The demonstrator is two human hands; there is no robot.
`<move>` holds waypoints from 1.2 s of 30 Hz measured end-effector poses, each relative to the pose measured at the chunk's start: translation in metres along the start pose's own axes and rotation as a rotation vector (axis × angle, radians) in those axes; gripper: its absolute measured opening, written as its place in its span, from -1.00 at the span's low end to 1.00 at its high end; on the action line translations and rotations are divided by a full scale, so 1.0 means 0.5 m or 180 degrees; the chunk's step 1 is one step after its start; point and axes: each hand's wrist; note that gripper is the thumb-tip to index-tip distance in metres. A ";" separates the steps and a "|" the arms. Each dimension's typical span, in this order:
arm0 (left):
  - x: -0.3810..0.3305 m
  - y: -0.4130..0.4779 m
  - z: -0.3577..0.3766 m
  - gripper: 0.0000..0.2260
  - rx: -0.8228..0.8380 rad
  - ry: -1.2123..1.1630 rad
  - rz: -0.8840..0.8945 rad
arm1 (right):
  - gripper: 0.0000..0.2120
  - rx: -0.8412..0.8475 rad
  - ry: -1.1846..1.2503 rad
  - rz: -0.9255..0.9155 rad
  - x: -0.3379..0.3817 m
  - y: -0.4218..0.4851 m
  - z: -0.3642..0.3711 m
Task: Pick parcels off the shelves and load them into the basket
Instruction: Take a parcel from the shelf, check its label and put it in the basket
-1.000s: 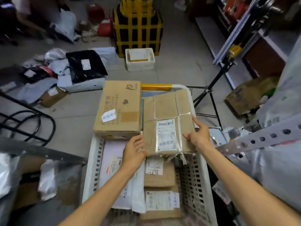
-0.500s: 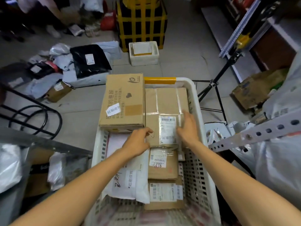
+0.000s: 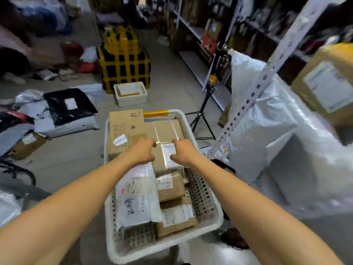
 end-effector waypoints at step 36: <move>-1.061 -0.816 0.577 -0.54 0.1739 0.2098 0.4579 | -0.51 -0.0744 0.0564 0.4592 -0.277 -1.563 0.137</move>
Point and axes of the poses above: each hand's wrist, its own y-axis towards the middle knuckle, its own z-axis out of the palm, x = y × z, and after that the axes turned 7 degrees about -y, right-handed
